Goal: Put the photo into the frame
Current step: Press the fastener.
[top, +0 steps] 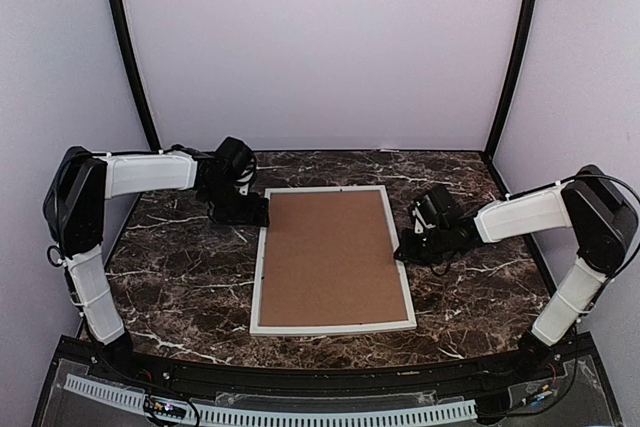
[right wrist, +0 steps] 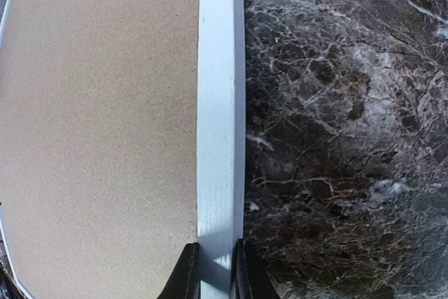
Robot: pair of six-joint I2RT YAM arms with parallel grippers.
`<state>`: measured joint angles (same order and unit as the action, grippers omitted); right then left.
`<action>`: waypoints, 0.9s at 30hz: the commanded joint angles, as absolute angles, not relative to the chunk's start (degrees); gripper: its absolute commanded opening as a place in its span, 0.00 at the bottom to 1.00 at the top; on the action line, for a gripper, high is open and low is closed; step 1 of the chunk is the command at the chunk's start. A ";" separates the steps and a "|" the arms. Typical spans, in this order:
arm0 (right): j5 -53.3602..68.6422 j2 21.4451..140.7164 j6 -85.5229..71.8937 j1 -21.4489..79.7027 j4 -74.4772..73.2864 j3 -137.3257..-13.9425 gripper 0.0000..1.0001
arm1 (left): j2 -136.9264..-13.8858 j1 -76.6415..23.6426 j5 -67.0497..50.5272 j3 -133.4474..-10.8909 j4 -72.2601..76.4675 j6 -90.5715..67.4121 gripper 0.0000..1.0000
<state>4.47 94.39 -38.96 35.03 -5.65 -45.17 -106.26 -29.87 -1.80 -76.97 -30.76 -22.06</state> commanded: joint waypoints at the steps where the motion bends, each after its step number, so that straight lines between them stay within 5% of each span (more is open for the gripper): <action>1: 7.03 95.65 -41.76 36.80 -7.69 -43.08 0.02 | -108.94 -29.31 -0.99 -79.47 -34.27 -18.79 0.87; 27: 7.12 96.47 -40.88 36.90 -8.14 -43.41 0.01 | -105.91 -27.78 0.78 -71.51 -33.36 -19.64 0.87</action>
